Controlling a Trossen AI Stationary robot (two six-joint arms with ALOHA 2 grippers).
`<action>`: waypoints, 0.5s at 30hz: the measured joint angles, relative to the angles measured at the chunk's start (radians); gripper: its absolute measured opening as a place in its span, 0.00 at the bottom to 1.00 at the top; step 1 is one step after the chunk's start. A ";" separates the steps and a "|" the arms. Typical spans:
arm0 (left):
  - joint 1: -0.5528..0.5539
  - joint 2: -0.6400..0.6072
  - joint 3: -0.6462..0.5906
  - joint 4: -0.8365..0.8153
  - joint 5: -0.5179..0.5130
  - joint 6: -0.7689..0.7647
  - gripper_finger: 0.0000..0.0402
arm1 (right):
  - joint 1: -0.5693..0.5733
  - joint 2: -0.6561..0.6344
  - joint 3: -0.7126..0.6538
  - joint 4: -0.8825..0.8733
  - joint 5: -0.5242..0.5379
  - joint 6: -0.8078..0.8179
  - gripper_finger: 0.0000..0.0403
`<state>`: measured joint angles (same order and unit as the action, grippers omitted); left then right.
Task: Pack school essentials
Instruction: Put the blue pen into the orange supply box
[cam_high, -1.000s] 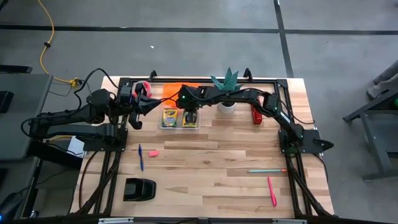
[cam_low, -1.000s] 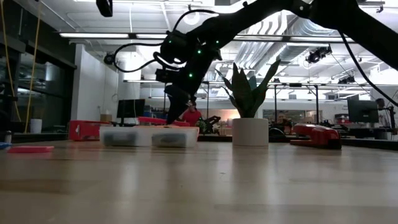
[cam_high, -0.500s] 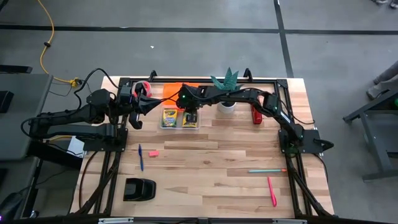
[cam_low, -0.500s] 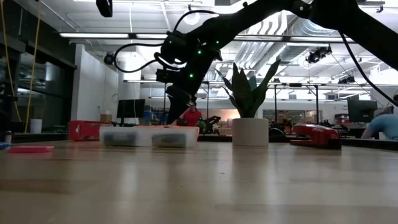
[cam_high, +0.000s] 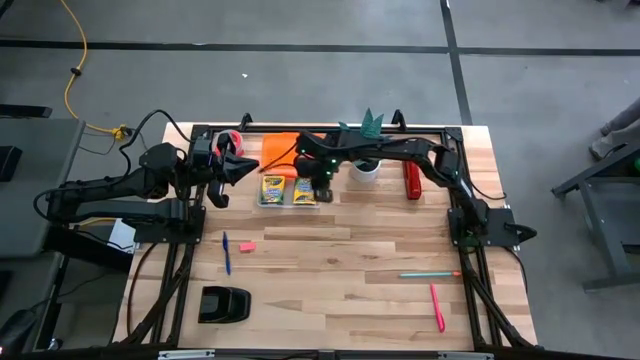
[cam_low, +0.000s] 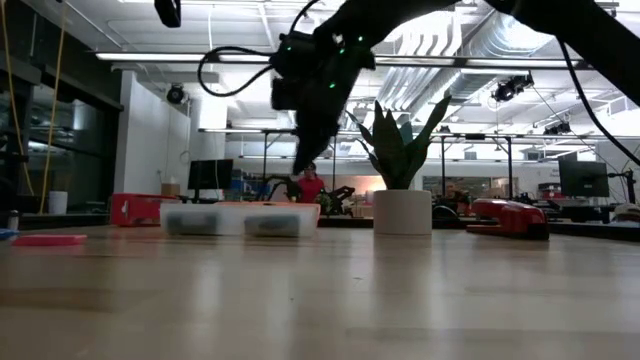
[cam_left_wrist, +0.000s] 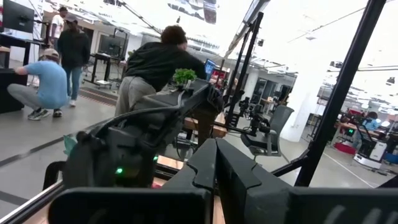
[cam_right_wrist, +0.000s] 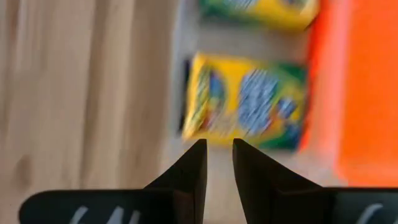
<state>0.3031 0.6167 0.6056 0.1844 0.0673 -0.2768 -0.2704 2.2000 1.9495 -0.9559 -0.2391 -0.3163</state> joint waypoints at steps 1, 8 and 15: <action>0.000 0.000 0.000 0.000 0.000 0.000 0.00 | 0.003 -0.005 0.000 -0.039 -0.004 -0.002 0.17; 0.000 0.000 0.000 0.000 0.000 0.000 0.00 | 0.065 -0.023 -0.065 -0.140 -0.166 0.002 0.17; 0.000 0.000 0.000 0.000 0.000 0.000 0.00 | 0.154 -0.247 -0.497 0.117 -0.176 0.091 0.12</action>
<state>0.3031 0.6167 0.6056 0.1844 0.0673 -0.2768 -0.1168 1.9530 1.4527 -0.8384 -0.4147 -0.2257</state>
